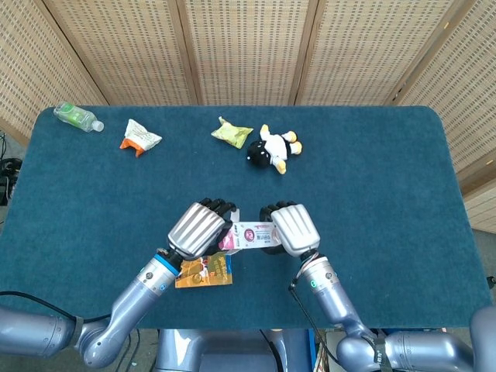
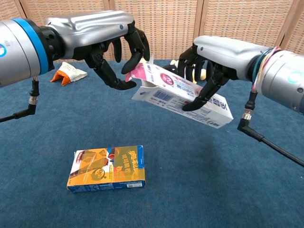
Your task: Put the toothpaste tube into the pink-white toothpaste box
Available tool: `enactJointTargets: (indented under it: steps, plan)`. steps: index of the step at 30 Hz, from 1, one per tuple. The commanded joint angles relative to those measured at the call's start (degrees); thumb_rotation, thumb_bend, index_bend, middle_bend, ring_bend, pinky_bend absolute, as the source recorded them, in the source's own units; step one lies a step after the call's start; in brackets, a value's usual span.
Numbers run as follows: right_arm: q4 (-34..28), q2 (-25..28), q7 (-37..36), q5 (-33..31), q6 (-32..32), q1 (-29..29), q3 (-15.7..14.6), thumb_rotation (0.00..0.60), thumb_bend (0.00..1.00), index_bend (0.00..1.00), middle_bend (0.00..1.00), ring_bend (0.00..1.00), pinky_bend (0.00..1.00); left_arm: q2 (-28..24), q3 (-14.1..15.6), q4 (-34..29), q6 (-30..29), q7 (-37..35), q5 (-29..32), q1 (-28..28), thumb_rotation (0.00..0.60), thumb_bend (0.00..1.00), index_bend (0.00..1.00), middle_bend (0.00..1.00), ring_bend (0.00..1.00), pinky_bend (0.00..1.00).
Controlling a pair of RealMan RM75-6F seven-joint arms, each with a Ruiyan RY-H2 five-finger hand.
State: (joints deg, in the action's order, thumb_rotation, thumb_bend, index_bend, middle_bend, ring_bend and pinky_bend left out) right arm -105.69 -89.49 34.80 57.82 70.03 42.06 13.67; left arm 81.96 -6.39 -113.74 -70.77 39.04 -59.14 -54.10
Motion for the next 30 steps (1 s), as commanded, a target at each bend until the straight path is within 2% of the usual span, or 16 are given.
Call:
enactJointTargets:
  steps: [1,8,16,25,30]
  plan:
    - [0.4,0.7,-1.0,-0.3,0.4,-0.6,0.3,0.6,0.0,0.59,0.52,0.42,0.45,-0.1,-0.2,0.2,0.0,-0.3,-0.9,0.3,0.6,0.32,0.53,0.27,0.25,0.35]
    - [1.6,3.4,-4.7,0.1,1.2,-2.6,0.6,0.6,0.0,0.59,0.52,0.42,0.45,-1.8,-0.2,0.3,-0.6,-1.0,-4.4,1.7,0.6,0.32,0.51,0.25,0.24,0.34]
    - [4.8,6.9,-5.3,1.8,3.1,-5.7,-1.7,0.6,0.0,0.59,0.52,0.42,0.45,-6.0,2.0,0.0,-3.0,-8.6,-9.8,7.0,0.6,0.32,0.49,0.23,0.23,0.33]
    - [9.1,8.4,-2.5,3.7,5.0,-9.8,-6.9,0.6,0.0,0.59,0.52,0.42,0.45,-12.6,6.1,3.0,-4.7,-19.0,-16.2,14.0,0.6,0.32,0.34,0.13,0.14,0.25]
    - [11.5,7.9,-3.2,3.9,5.2,-11.8,-8.7,0.6,0.0,0.59,0.51,0.42,0.45,-14.6,8.3,4.6,-6.7,-23.0,-19.9,17.7,0.6,0.32,0.24,0.04,0.04,0.15]
